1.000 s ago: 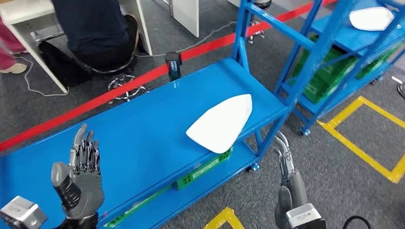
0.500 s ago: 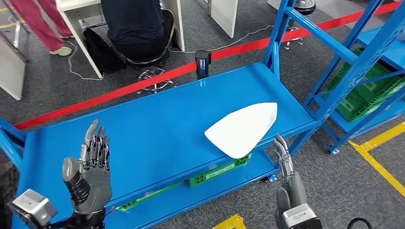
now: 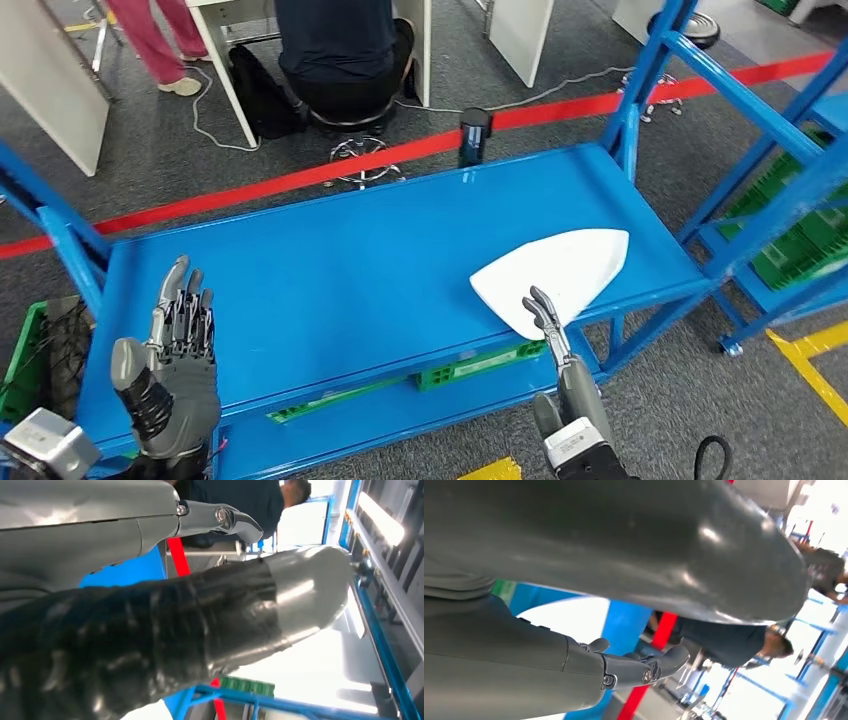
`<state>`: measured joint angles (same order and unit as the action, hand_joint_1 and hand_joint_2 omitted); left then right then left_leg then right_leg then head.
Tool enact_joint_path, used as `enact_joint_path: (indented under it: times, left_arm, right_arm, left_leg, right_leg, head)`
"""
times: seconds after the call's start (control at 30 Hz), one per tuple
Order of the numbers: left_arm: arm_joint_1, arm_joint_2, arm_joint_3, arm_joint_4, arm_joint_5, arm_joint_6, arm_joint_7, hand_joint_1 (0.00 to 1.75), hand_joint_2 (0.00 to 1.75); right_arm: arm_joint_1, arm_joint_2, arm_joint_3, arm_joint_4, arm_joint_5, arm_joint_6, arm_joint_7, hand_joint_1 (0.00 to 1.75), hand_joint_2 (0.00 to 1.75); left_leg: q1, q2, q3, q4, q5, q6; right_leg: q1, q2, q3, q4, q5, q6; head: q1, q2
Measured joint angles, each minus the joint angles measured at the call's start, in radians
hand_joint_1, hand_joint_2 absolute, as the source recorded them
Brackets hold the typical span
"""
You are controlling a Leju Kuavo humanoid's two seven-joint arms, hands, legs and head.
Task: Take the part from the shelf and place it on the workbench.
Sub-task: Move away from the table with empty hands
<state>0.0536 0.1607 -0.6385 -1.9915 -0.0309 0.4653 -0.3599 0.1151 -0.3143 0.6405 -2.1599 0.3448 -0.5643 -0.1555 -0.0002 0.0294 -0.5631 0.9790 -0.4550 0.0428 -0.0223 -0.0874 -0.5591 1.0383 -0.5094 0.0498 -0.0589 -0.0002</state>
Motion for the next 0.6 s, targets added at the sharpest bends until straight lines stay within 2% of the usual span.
enact_joint_path:
  times: [0.07,0.1,0.13,0.17,0.2,0.23,0.3,0.33,0.37,0.43,0.47,0.5,0.57,0.6]
  left_arm:
    - [-0.001,-0.002,0.0,0.0,-0.002,-0.001,0.001,0.0,0.0]
    - [-0.001,-0.002,0.0,0.001,-0.002,-0.001,0.002,0.0,0.0]
    - [-0.001,-0.003,0.0,0.001,-0.002,-0.001,0.003,0.0,0.0]
    - [0.0,-0.003,0.0,0.002,-0.002,0.0,0.003,0.0,0.0]
    - [0.0,-0.003,0.0,0.002,-0.002,0.001,0.003,0.0,0.0]
    - [0.0,-0.003,0.0,0.003,-0.002,0.001,0.003,0.0,0.0]
    - [-0.001,-0.003,-0.001,0.003,-0.006,0.002,0.004,0.0,0.0]
    - [-0.001,-0.003,-0.001,0.003,-0.008,0.002,0.004,0.0,0.0]
    - [0.0,-0.003,-0.002,0.003,-0.011,0.002,0.004,0.0,0.0]
    - [0.002,-0.002,-0.003,0.003,-0.014,0.002,0.004,0.0,0.0]
    - [0.003,-0.002,-0.004,0.003,-0.014,0.003,0.004,0.0,0.0]
    - [0.002,-0.002,-0.004,0.003,-0.014,0.004,0.004,0.0,0.0]
    - [-0.001,-0.002,-0.006,0.003,-0.015,0.006,0.004,0.0,0.0]
    - [-0.002,-0.002,-0.007,0.003,-0.015,0.008,0.004,0.0,0.0]
  right_arm:
    - [-0.001,-0.004,0.004,0.004,0.002,0.0,0.004,0.0,0.0]
    - [0.0,-0.006,0.006,0.007,0.004,0.0,0.006,0.0,0.0]
    - [0.001,-0.008,0.008,0.009,0.006,0.0,0.008,0.0,0.0]
    - [0.001,-0.009,0.009,0.012,0.008,0.0,0.01,0.0,0.0]
    - [0.0,-0.01,0.012,0.014,0.011,0.0,0.013,0.0,0.0]
    - [-0.001,-0.012,0.014,0.016,0.013,-0.001,0.016,0.0,0.0]
    - [-0.001,-0.015,0.018,0.019,0.016,-0.004,0.019,0.0,0.0]
    - [0.0,-0.015,0.019,0.02,0.017,-0.008,0.02,0.0,0.0]
    - [0.0,-0.016,0.02,0.021,0.017,-0.011,0.021,0.0,0.0]
    - [0.001,-0.018,0.021,0.022,0.017,-0.018,0.02,0.0,0.0]
    - [0.001,-0.018,0.021,0.022,0.017,-0.022,0.018,0.0,0.0]
    - [0.0,-0.018,0.021,0.023,0.016,-0.027,0.015,0.0,0.0]
    - [0.001,-0.018,0.022,0.024,0.009,-0.038,0.002,0.0,0.0]
    - [0.002,-0.018,0.022,0.025,-0.002,-0.044,-0.009,0.0,0.0]
  left_leg:
    - [0.004,-0.022,0.008,-0.008,0.008,0.007]
    - [0.004,-0.034,0.007,-0.007,0.01,0.009]
    - [0.004,-0.047,0.005,-0.005,0.01,0.009]
    - [0.004,-0.061,0.004,-0.002,0.009,0.009]
    - [0.005,-0.074,0.003,0.002,0.007,0.007]
    - [0.006,-0.087,0.002,0.008,0.005,0.004]
    - [0.007,-0.112,-0.006,0.024,-0.002,-0.006]
    - [0.008,-0.123,-0.014,0.031,-0.004,-0.013]
    - [0.01,-0.132,-0.022,0.036,-0.004,-0.02]
    - [0.016,-0.147,-0.035,0.039,0.0,-0.034]
    - [0.016,-0.137,-0.042,0.045,-0.003,-0.039]
    - [0.016,-0.117,-0.054,0.063,-0.014,-0.044]
    - [0.015,-0.063,-0.1,0.153,-0.061,-0.052]
    - [0.017,-0.048,-0.129,0.214,-0.086,-0.056]
  right_leg:
    - [-0.002,0.049,-0.045,0.106,-0.055,0.006]
    - [-0.002,0.063,-0.075,0.17,-0.08,0.007]
    - [-0.002,0.071,-0.098,0.217,-0.091,0.009]
    - [-0.003,0.074,-0.107,0.23,-0.084,0.01]
    - [-0.004,0.076,-0.1,0.207,-0.059,0.011]
    - [-0.006,0.081,-0.078,0.152,-0.022,0.012]
    - [-0.012,0.119,-0.029,0.039,0.02,0.009]
    - [-0.013,0.137,-0.013,0.007,0.024,0.005]
    - [-0.013,0.15,-0.007,-0.004,0.017,0.0]
    - [-0.009,0.141,-0.003,-0.007,0.019,-0.013]
    - [-0.009,0.132,-0.002,-0.012,0.022,-0.02]
    - [-0.01,0.123,0.0,-0.016,0.025,-0.026]
    - [-0.01,0.106,0.003,-0.022,0.028,-0.034]
    - [-0.01,0.099,0.003,-0.022,0.028,-0.036]
  head:
    - [0.014,0.0]
    - [0.022,0.0]
    - [0.029,0.0]
    - [0.033,0.0]
    - [0.036,0.0]
    - [0.039,0.0]
    - [0.048,0.0]
    - [0.05,0.0]
    - [0.052,0.0]
    - [0.053,0.0]
    - [0.053,0.0]
    - [0.049,0.0]
    - [0.039,0.0]
    - [0.034,0.0]
